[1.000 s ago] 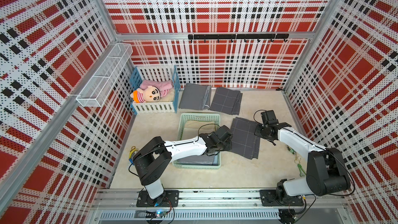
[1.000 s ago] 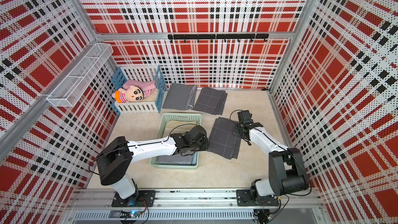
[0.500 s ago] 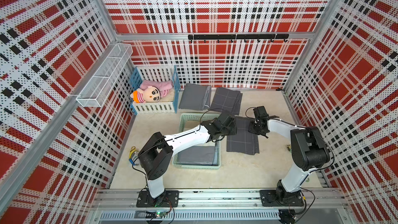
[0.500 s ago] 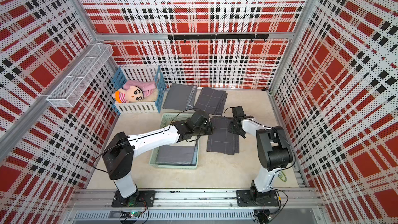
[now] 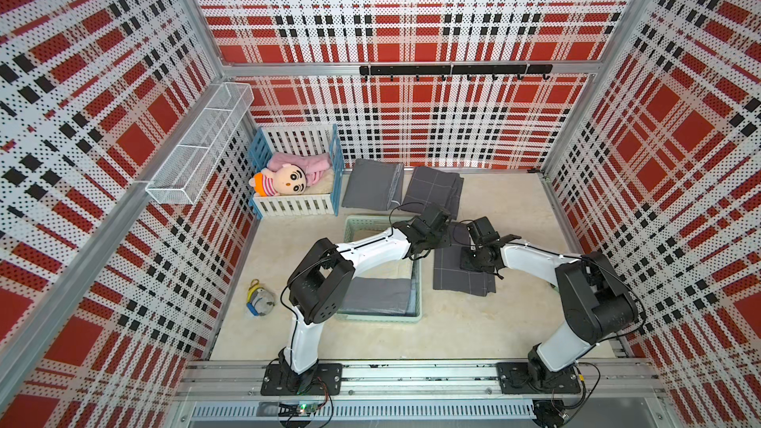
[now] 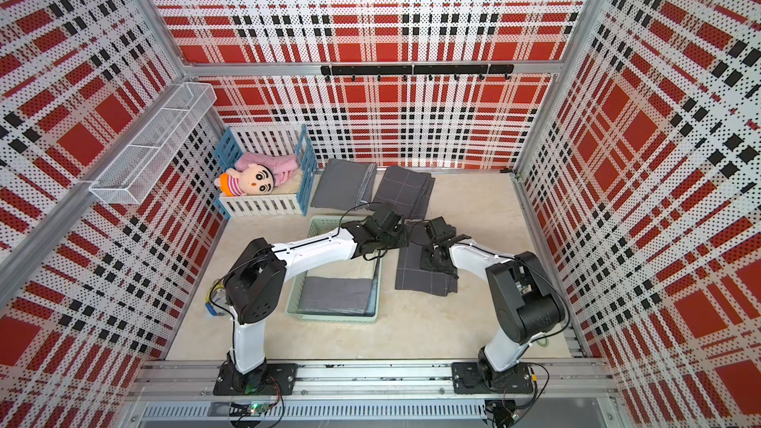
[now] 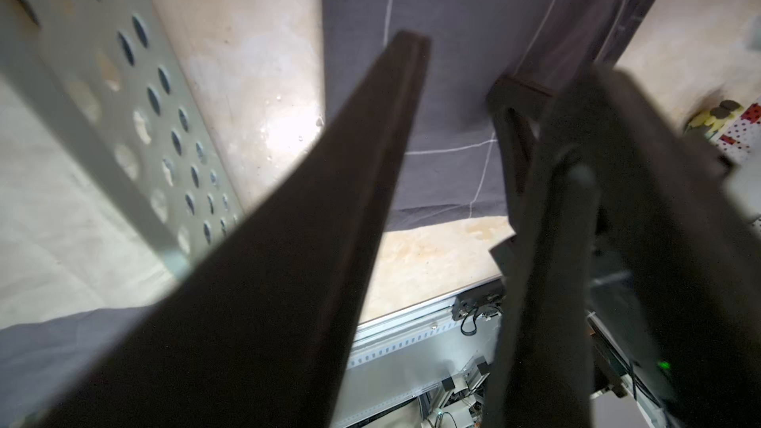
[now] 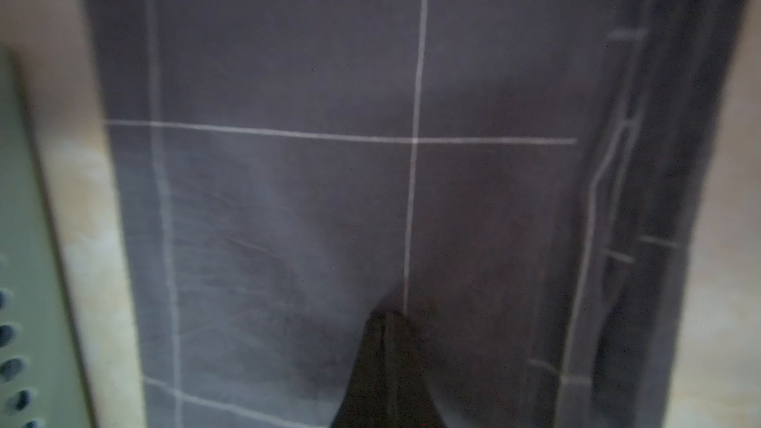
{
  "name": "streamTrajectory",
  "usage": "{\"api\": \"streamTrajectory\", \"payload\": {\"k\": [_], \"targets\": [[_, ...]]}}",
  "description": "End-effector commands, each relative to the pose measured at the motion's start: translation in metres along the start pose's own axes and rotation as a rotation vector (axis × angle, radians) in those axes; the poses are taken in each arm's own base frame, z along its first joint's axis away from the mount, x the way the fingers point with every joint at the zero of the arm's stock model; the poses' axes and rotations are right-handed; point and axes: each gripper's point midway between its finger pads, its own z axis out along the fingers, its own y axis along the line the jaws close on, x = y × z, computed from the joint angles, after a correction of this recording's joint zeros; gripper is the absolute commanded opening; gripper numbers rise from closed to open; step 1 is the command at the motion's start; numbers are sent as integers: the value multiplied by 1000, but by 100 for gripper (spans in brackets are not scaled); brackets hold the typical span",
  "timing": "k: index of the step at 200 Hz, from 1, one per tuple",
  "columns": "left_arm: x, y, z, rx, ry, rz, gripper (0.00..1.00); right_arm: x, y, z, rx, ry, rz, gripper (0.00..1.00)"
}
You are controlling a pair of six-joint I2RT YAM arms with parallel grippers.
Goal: Put the folded pillowcase in the basket
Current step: Adjust the pillowcase at the center of the board, then pick up the pillowcase at the center of the board.
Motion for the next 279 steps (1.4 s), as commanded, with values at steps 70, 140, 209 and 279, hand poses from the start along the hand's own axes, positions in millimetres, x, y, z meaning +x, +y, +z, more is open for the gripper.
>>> {"api": "streamTrajectory", "payload": {"k": [70,140,209,279], "targets": [[0,4,23,-20,-4,-20,35,80,-62,-22,154,111,39,0],[15,-7,59,5,50,-1,41,47,-60,-59,181,-21,39,39],[45,-6,76,23,132,18,40,34,-91,-83,216,-78,147,51],[48,8,87,106,119,-52,0,35,-99,-80,208,-106,204,55]]}}
